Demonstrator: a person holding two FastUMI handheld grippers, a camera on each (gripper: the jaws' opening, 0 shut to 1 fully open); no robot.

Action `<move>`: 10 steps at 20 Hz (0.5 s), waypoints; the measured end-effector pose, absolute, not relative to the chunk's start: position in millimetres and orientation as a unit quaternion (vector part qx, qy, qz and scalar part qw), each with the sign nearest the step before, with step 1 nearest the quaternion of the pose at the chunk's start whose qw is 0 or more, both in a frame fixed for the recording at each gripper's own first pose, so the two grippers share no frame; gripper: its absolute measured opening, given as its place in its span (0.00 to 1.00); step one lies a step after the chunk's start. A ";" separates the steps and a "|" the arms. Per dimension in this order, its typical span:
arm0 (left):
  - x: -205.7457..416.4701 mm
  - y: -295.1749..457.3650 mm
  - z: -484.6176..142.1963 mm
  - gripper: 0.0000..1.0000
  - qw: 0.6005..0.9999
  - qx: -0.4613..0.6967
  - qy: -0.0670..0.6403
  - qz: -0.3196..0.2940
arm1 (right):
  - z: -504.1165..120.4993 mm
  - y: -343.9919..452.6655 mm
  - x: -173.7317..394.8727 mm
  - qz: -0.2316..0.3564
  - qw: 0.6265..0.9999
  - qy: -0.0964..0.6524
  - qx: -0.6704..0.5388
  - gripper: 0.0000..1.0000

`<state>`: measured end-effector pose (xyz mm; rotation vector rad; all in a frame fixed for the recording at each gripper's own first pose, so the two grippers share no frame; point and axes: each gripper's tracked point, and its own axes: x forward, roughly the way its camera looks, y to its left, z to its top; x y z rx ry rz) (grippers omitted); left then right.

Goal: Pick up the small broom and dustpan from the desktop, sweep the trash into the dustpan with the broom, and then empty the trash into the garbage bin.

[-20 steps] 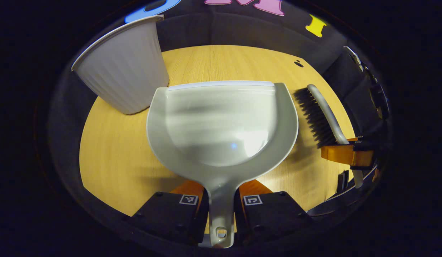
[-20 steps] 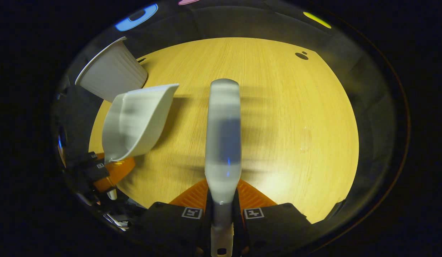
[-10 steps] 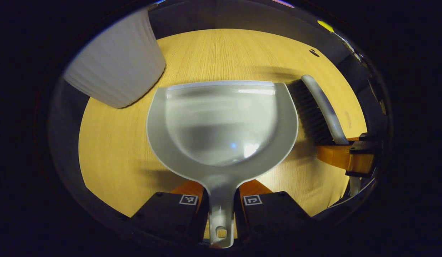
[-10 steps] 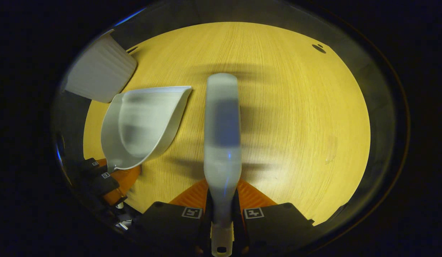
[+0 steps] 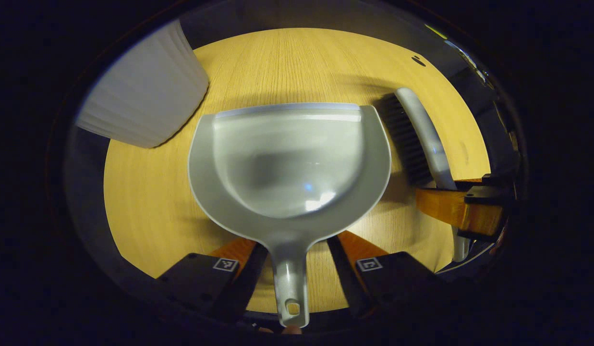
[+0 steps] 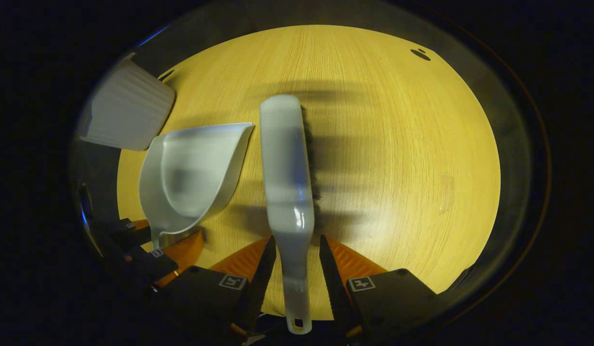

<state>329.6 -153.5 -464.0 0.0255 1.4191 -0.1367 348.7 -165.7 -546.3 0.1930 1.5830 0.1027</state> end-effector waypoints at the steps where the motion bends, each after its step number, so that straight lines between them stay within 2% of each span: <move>1: 329.9 -150.2 -458.1 0.79 0.762 0.016 0.645 -0.059 | -539.0 -163.0 352.6 0.048 0.703 0.703 0.091 0.63; 2: 328.7 -150.6 -452.6 0.79 0.768 0.015 0.637 -0.058 | -530.8 -165.0 355.3 0.049 0.711 0.696 0.091 0.75; 3: 326.4 -151.4 -446.2 0.79 0.773 0.010 0.632 -0.059 | -523.3 -168.0 356.2 0.050 0.719 0.687 0.091 0.77; 5: 317.4 -152.2 -423.2 0.81 0.788 0.000 0.612 -0.069 | -505.3 -176.6 361.8 0.041 0.745 0.659 0.098 0.96; 6: 314.0 -149.1 -404.5 0.81 0.802 0.001 0.593 -0.071 | -490.4 -184.4 366.9 0.030 0.766 0.635 0.094 0.99; 9: 307.6 -147.7 -326.9 0.81 0.865 0.010 0.494 -0.081 | -404.6 -194.8 385.2 0.032 0.847 0.523 0.087 0.99; 10: 309.6 -146.5 -295.7 0.81 0.895 0.012 0.439 -0.078 | -368.7 -194.1 394.7 0.036 0.876 0.471 0.096 0.93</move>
